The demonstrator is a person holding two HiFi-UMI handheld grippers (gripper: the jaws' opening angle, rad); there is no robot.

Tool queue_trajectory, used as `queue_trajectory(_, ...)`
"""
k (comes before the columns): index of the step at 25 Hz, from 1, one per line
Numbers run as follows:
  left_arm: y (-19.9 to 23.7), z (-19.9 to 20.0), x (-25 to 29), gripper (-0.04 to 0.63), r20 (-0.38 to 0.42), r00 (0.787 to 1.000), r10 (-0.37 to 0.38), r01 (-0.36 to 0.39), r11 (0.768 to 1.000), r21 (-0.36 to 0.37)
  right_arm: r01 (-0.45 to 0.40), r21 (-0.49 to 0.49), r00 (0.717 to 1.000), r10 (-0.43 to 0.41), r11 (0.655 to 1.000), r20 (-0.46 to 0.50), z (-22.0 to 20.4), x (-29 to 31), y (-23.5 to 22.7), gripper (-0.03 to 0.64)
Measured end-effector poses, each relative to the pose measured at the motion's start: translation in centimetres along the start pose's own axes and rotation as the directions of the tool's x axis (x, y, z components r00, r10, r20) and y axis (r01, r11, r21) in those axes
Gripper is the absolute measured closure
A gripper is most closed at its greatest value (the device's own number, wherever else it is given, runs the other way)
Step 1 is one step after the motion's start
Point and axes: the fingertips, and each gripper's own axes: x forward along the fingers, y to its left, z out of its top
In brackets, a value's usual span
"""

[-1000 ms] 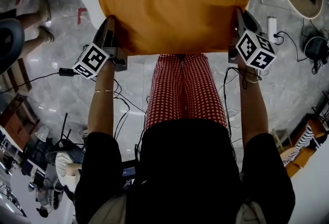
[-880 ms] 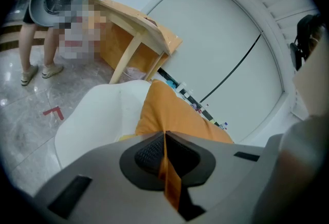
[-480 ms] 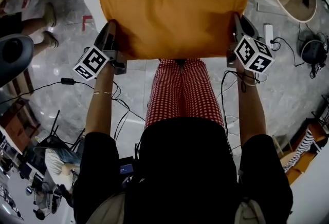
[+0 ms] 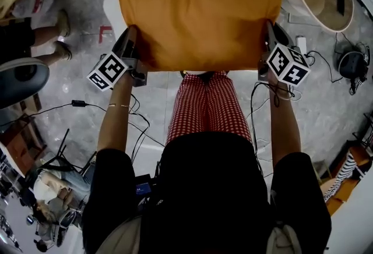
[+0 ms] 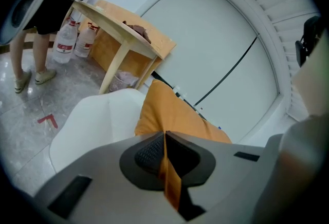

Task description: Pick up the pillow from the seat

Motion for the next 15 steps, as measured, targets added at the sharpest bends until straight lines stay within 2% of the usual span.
queue_trajectory(11,-2.7,2.1,-0.4,0.58,0.01,1.0,-0.014,0.014,1.0,0.005,-0.005,0.008,1.0,0.005,1.0,0.027,3.1,-1.5,0.1,0.568)
queue_trajectory(15,-3.6,3.4,-0.7,0.58,0.013,1.0,-0.017,0.017,0.999,0.029,-0.013,0.02,0.999,0.012,1.0,0.042,4.2,-2.2,0.5,0.568)
